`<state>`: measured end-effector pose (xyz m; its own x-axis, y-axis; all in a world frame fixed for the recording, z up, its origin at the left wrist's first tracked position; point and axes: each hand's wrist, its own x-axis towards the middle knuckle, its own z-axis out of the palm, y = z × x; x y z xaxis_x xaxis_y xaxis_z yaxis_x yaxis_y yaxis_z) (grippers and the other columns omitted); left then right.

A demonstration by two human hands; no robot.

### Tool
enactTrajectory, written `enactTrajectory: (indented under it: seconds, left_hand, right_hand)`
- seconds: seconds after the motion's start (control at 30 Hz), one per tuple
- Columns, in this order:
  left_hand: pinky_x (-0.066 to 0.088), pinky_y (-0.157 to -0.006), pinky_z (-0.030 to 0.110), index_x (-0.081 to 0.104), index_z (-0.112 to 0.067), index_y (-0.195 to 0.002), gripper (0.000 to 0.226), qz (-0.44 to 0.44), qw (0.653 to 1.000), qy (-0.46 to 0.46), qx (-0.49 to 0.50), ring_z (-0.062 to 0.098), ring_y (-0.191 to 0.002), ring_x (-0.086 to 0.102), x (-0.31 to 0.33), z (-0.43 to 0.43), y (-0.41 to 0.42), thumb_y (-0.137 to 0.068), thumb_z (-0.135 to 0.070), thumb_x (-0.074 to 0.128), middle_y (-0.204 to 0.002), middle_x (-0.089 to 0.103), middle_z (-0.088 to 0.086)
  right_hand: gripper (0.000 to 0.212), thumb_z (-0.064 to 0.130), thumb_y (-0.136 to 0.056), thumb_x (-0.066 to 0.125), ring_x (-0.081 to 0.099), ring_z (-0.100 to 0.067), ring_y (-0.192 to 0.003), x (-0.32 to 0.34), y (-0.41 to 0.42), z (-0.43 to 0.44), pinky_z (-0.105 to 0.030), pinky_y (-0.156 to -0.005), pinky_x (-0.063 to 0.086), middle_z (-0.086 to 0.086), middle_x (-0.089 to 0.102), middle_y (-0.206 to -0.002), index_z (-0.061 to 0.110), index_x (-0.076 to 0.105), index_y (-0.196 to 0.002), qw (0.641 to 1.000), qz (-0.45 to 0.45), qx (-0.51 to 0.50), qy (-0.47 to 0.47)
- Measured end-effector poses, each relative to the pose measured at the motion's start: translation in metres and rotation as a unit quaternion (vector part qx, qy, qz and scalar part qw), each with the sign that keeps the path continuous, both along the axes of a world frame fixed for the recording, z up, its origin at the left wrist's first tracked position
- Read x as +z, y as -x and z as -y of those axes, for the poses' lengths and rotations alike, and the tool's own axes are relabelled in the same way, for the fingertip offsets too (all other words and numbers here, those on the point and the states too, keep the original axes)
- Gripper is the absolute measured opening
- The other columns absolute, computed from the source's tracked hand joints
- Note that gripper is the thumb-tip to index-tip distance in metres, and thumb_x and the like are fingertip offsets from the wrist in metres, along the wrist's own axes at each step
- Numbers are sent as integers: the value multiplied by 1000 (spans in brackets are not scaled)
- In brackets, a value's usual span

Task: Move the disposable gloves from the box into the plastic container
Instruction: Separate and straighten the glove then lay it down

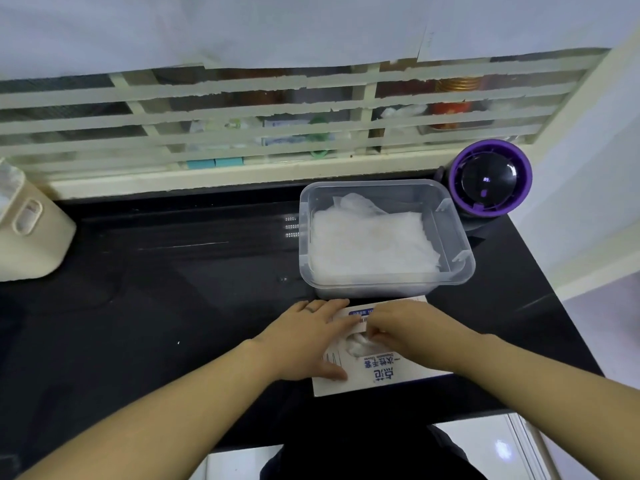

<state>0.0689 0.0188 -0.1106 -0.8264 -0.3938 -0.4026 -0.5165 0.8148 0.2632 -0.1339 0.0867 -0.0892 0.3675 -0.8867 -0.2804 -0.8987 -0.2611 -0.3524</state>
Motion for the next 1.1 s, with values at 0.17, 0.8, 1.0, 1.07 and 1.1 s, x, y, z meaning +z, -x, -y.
enactTrajectory:
  seconds: [0.17,0.8,1.0,1.07,1.1]
  left_hand:
    - [8,-120,35,10,-37,-154,88,-3,1000,-11,5,18,-147,11,1,1,0,-85,-63,58,-163,0,-4]
    - [11,-118,35,9,-37,-153,88,8,1000,-17,19,20,-146,15,2,1,-1,-85,-62,59,-162,3,-3]
    - [15,-118,34,9,-39,-153,89,5,1000,-16,23,20,-145,18,3,-1,0,-84,-61,60,-161,6,-5]
    - [14,-119,35,10,-38,-153,88,7,1000,-19,24,20,-146,17,3,-1,0,-84,-61,60,-162,4,-4]
    - [14,-119,35,10,-38,-153,88,8,999,-19,25,21,-146,17,3,0,-1,-84,-61,60,-162,4,-4]
  right_hand:
    - [28,36,-96,44,57,-16,-93,2,2,0,-27,-73,41,8,62,-102,24,69,-102,999,-19,-15,26]
    - [15,36,-92,53,49,-13,-76,-10,1,-19,-27,-69,41,8,54,-90,21,55,-89,981,69,-115,140]
    - [25,27,-52,89,51,-16,-62,-19,-11,-9,-28,-57,46,8,56,-67,27,68,-65,975,-114,46,186]
    - [22,29,-57,87,52,-17,-62,-20,-6,-9,-30,-56,48,8,56,-67,24,66,-60,976,-79,18,201]
    - [19,30,-63,84,53,-18,-64,-17,-4,-10,-31,-56,49,7,56,-70,22,67,-61,976,-47,-5,211]
